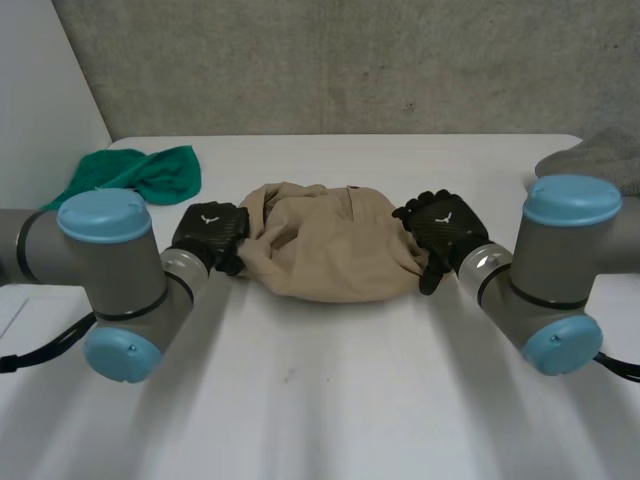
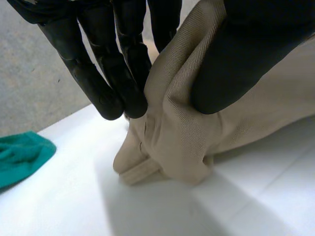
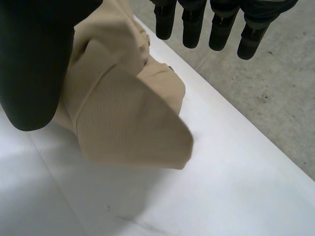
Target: Fold the laundry.
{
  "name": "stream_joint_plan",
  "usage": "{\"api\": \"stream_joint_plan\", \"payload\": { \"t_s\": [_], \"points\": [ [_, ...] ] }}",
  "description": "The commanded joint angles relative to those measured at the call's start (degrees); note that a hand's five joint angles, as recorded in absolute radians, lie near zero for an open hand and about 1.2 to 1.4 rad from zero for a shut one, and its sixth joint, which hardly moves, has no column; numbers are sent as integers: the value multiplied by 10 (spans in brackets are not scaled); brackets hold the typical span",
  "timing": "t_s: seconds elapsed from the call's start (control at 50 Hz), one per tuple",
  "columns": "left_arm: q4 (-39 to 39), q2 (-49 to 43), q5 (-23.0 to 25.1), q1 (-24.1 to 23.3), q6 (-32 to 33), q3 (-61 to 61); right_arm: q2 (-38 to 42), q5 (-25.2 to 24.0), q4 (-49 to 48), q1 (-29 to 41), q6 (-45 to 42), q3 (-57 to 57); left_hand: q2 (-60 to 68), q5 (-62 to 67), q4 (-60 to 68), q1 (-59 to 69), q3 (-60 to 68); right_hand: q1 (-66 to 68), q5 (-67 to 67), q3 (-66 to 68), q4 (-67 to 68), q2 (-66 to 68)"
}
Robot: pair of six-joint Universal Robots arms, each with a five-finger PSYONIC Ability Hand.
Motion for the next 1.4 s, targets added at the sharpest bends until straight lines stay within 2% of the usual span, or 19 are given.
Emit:
{"api": "stream_joint_plan", "payload": {
  "t_s": [0.02,0.12,0.2,0.34,0.42,0.58,0.7,0.74,0.78,0.8,0.82,0.88,0.96,1.1,1.2,1.3,1.4],
  "points": [
    [-9,30,-1,44,6,14,-73,3,49,-12,44,14,120,135,112,133,124,-31,-23,-19,-25,-20],
    [47,73,-2,97,6,54,-130,1,90,-28,81,27,120,135,112,133,124,-31,-23,-19,-25,-20],
    [100,94,-6,119,-7,106,-151,-4,108,-38,100,36,120,135,112,133,124,-31,-23,-19,-25,-20],
    [136,97,19,104,-84,180,-153,-2,111,-37,97,37,120,135,112,133,124,-31,-23,-19,-25,-20],
    [125,81,91,64,-156,188,-152,-1,109,-41,84,37,120,135,112,133,124,-31,-23,-19,-25,-20],
    [65,36,237,5,-226,99,-152,-5,109,-61,68,34,120,135,112,133,124,-31,-23,-19,-25,-20],
    [40,23,323,-33,-217,-6,-151,-6,109,-74,59,32,120,135,112,133,124,-31,-23,-19,-25,-20],
    [41,23,353,-43,-197,-44,-151,-6,109,-78,54,32,120,135,112,133,124,-31,-23,-19,-25,-20],
    [45,27,362,-43,-177,-63,-149,-7,110,-77,53,32,120,135,112,133,124,-31,-23,-19,-25,-20],
    [47,31,362,-43,-164,-69,-148,-8,112,-75,51,32,101,115,92,113,104,-31,-23,-19,-25,-20],
    [47,42,354,-38,-142,-77,-147,-11,113,-73,47,32,-38,-24,-46,-25,-34,-31,-23,-19,-25,-20],
    [43,68,330,-26,-116,-87,-144,-16,113,-66,41,34,-266,-251,-274,-253,-262,-31,-23,-19,-25,-20],
    [13,131,268,-5,-94,-107,-139,-23,116,-54,22,33,-406,-391,-414,-393,-402,-31,-23,-19,-25,-20],
    [-17,226,167,32,-90,-161,-132,-48,118,-19,-45,22,-450,-435,-458,-437,-446,-31,-23,-19,-25,-20],
    [-32,285,120,48,-89,-223,-96,-111,119,2,-140,-11,-460,-445,-468,-447,-456,-27,-20,-16,-21,-17],
    [-53,324,81,46,-82,-292,-35,-169,115,18,-219,-76,-460,-445,-468,-447,-456,-10,-3,1,-4,0],
    [-60,307,50,19,-73,-332,20,-168,120,33,-291,-128,-517,-502,-525,-504,-513,-9,-1,3,-3,2]
  ]
}}
